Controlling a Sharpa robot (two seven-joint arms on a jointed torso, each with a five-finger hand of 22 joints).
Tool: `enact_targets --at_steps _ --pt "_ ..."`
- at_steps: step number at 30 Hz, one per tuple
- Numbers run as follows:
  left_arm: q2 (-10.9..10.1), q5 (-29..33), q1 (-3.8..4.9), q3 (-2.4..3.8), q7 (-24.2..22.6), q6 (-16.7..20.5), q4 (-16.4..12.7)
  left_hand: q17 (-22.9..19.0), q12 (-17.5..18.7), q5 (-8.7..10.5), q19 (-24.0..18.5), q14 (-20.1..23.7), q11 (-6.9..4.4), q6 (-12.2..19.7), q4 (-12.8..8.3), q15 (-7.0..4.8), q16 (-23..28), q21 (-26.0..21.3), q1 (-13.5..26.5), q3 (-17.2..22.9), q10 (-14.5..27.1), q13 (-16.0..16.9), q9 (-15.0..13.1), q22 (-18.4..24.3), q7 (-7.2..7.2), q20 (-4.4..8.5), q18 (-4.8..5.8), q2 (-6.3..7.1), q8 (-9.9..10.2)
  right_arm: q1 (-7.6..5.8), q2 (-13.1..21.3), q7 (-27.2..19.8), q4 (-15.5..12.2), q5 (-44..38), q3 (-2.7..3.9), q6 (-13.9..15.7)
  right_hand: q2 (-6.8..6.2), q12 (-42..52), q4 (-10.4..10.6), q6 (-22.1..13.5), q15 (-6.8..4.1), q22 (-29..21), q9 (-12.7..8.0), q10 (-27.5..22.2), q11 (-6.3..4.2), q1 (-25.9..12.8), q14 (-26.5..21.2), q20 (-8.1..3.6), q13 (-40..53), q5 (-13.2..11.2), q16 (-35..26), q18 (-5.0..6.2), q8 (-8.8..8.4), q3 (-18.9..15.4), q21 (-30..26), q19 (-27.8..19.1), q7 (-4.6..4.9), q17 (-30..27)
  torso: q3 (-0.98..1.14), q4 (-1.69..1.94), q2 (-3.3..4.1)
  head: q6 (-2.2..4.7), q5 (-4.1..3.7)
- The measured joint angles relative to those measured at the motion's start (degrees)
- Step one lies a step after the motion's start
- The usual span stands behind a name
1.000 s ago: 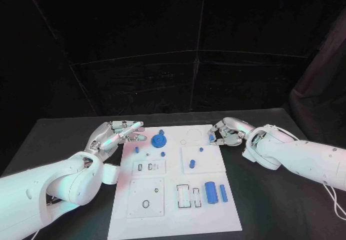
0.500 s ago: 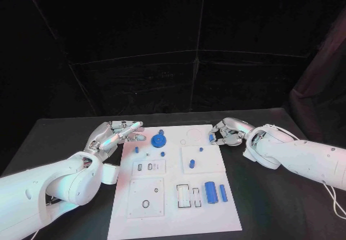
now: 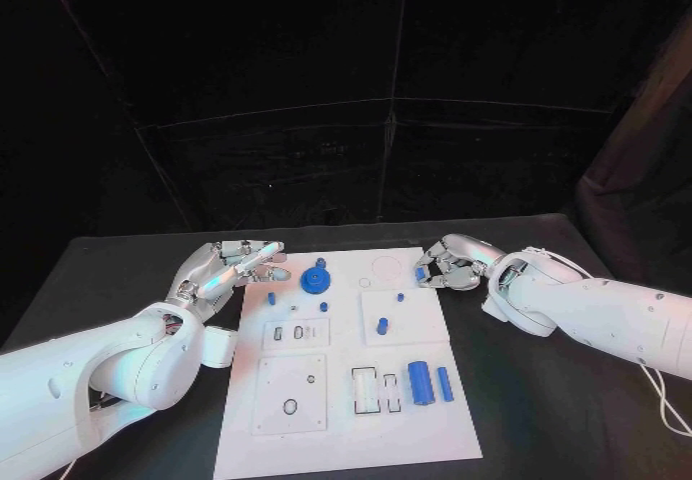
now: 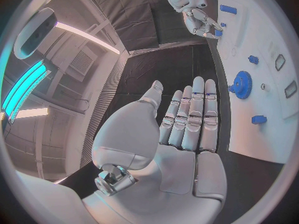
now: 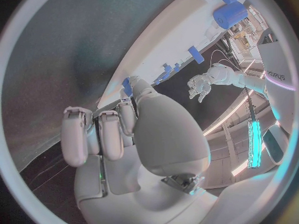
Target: Assemble the parts on the task board
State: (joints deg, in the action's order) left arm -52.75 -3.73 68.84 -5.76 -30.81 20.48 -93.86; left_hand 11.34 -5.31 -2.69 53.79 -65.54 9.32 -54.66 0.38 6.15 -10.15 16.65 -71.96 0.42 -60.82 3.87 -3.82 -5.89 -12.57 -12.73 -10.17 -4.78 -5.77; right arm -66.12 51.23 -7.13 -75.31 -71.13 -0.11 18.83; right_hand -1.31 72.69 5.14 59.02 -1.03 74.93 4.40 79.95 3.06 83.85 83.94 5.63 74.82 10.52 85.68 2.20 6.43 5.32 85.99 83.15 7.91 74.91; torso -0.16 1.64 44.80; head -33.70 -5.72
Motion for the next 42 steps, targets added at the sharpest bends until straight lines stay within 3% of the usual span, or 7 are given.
enact_targets --at_steps 5,9,15,20,26,33,42 --pt "0.0 0.0 0.00 0.00 0.0 0.0 0.0 0.0 0.0 0.00 0.0 0.0 0.00 0.0 0.0 0.00 0.0 0.0 0.0 0.0 0.0 0.0 0.0 0.0 0.00 0.00 0.00 0.00 0.0 0.00 -0.2 0.0 -0.1 0.3 0.00 0.1 0.45 0.5 -0.1 1.1 0.00 0.0 0.0 0.0 -0.01 -0.3 0.0 -0.21 0.2 -0.2 0.0 0.00 0.24 0.6 0.0 0.2 -0.38 0.0 0.00 0.01 -0.01 -0.12 -0.03" --pt "0.0 0.0 0.00 0.00 0.0 0.0 0.0 0.0 0.0 0.00 0.0 0.0 0.00 0.0 0.0 0.00 0.0 0.0 0.0 0.0 0.0 0.0 0.0 0.0 0.00 0.00 0.00 0.00 0.0 0.00 -0.4 0.0 -0.2 1.0 0.00 0.5 0.84 1.0 -0.7 2.7 -0.44 0.0 0.0 0.3 -0.34 -0.1 0.1 -0.62 0.3 -1.9 0.3 0.00 0.74 2.1 0.3 0.6 -1.00 0.0 -0.01 0.03 -0.02 -0.23 -0.08" --pt "-0.2 0.0 0.00 -0.01 0.1 -0.1 0.0 0.0 0.0 0.00 0.0 0.0 0.00 0.0 0.0 0.00 0.0 0.0 0.0 0.0 0.0 0.0 0.0 0.0 0.00 0.00 0.00 0.00 0.0 0.01 -0.1 0.2 -1.2 2.9 0.00 1.9 1.41 1.6 -1.3 3.1 -0.85 0.0 0.0 0.4 -0.43 -0.1 0.0 -0.82 0.3 -1.8 0.5 0.00 1.30 3.1 0.7 0.8 -0.82 0.0 -0.03 0.04 -0.06 -0.27 -0.04" --pt "-0.4 0.0 0.00 -0.01 0.1 -0.1 -0.2 0.0 0.0 0.00 0.0 0.0 0.00 0.0 0.0 0.00 0.0 0.0 0.0 0.0 0.0 0.0 0.0 0.0 0.00 0.00 0.00 0.00 0.0 -0.02 0.8 1.4 -4.3 4.3 0.03 3.3 1.82 1.6 -1.4 3.1 -0.93 0.0 0.0 0.4 -0.43 -0.5 0.1 -0.82 0.3 -1.1 0.5 0.00 1.32 3.6 0.7 0.8 -0.80 0.0 -0.10 0.08 -0.15 -0.10 0.02" --pt "-0.6 0.0 0.01 -0.01 0.1 -0.1 -0.1 0.1 0.0 0.00 0.0 0.0 0.00 0.0 -0.2 0.00 0.0 0.0 0.0 0.2 0.0 0.0 0.0 0.1 0.00 0.00 0.00 0.00 0.0 -0.44 0.7 4.8 -9.7 4.8 0.04 4.9 1.97 1.6 -1.4 3.1 -0.93 0.0 0.0 0.4 -0.44 -0.6 0.1 -1.02 0.3 -0.7 0.5 0.00 1.33 3.8 0.7 1.0 -0.79 0.0 -0.38 0.15 -0.47 -0.23 0.21" --pt "-0.5 0.5 0.07 -0.01 0.1 -0.1 0.7 0.1 0.0 0.00 0.0 0.0 0.00 0.0 -0.2 0.00 0.2 0.0 0.0 0.2 0.0 0.0 0.0 0.1 0.00 0.00 0.00 0.00 0.0 -1.01 -4.5 9.2 -13.2 2.2 0.09 6.0 2.04 1.7 -1.3 3.1 -0.93 0.0 0.0 0.4 -0.44 -0.7 0.1 -1.18 0.3 -0.7 0.5 0.00 1.33 3.8 0.7 0.9 -0.79 0.0 -0.83 0.28 -1.16 -0.97 1.20" --pt "-0.3 2.5 0.17 0.00 0.3 -0.3 1.3 0.1 0.0 0.00 0.0 0.0 0.00 0.0 -0.2 0.00 0.2 0.0 -0.2 0.2 0.0 0.0 0.0 0.1 0.00 0.00 0.00 -0.18 0.0 -1.09 -12.6 13.7 -12.0 -4.8 0.04 5.0 2.41 1.2 -1.6 3.1 -0.92 0.0 0.0 0.6 -0.62 -1.1 0.1 -1.18 0.3 -0.7 0.5 -0.01 1.31 4.1 0.7 0.9 -0.78 0.0 -1.29 0.65 -1.78 -1.79 2.97"
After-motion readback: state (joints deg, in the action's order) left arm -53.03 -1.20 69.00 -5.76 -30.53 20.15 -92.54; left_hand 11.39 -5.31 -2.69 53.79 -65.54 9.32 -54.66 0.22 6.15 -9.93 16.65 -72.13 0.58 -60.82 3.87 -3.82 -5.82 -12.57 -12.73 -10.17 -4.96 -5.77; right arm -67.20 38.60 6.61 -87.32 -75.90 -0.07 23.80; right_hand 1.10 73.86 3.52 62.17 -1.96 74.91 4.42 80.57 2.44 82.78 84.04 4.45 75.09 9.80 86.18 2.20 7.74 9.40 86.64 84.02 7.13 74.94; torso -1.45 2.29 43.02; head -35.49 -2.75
